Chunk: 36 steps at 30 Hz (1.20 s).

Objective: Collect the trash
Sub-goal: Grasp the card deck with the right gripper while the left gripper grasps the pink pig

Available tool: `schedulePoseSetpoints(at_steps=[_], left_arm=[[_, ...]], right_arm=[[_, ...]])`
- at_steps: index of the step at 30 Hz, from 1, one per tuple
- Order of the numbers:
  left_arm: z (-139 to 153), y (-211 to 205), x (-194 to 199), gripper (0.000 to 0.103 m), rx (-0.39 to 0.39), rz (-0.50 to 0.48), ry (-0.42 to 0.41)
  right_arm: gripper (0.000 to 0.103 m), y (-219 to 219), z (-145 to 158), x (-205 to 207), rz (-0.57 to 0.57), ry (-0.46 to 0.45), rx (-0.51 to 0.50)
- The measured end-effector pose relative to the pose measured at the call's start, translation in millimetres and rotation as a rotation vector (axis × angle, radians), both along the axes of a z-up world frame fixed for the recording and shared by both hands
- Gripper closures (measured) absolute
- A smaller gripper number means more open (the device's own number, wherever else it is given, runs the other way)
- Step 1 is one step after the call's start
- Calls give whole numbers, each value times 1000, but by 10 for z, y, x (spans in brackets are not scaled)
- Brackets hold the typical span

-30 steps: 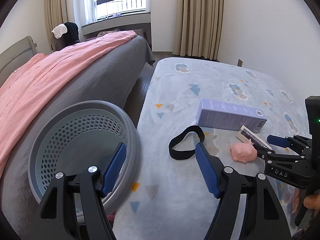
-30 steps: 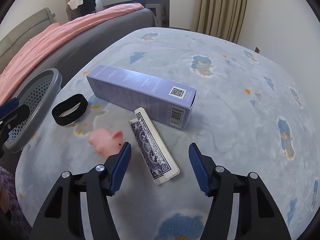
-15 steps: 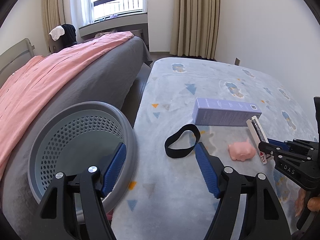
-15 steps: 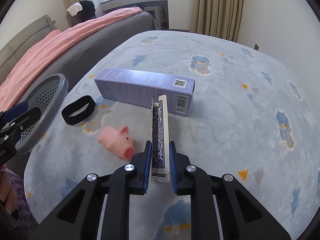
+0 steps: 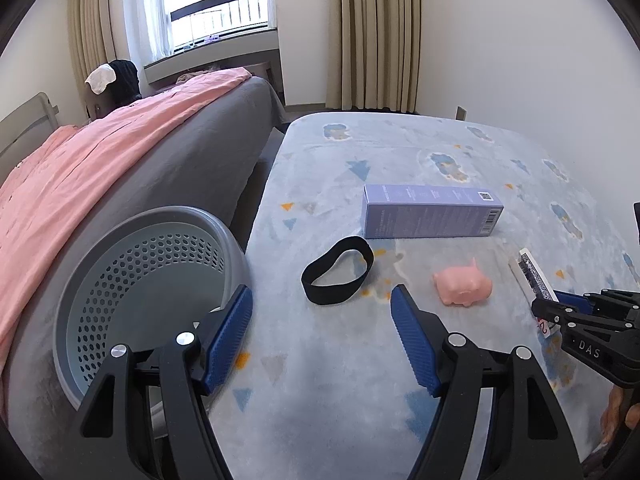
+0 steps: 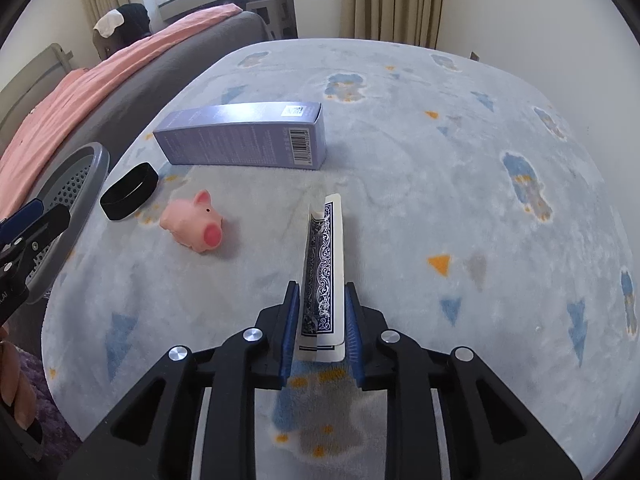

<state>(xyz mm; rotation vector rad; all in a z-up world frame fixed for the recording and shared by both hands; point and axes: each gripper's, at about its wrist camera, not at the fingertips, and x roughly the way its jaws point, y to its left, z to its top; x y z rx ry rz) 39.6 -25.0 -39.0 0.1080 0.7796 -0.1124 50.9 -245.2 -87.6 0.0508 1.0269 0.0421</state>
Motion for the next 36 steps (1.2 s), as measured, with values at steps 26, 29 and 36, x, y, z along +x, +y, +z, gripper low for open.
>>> schedulePoseSetpoints(at_steps=[26, 29, 36], left_arm=[[-151, -419, -37, 34, -47, -93, 75], [-164, -558, -66, 34, -63, -118, 77], [-184, -872, -28, 34, -68, -161, 89]], right_arm=[[83, -234, 112, 39, -97, -62, 39], [83, -288, 188, 45, -108, -72, 66], [83, -353, 373, 42, -117, -110, 81]])
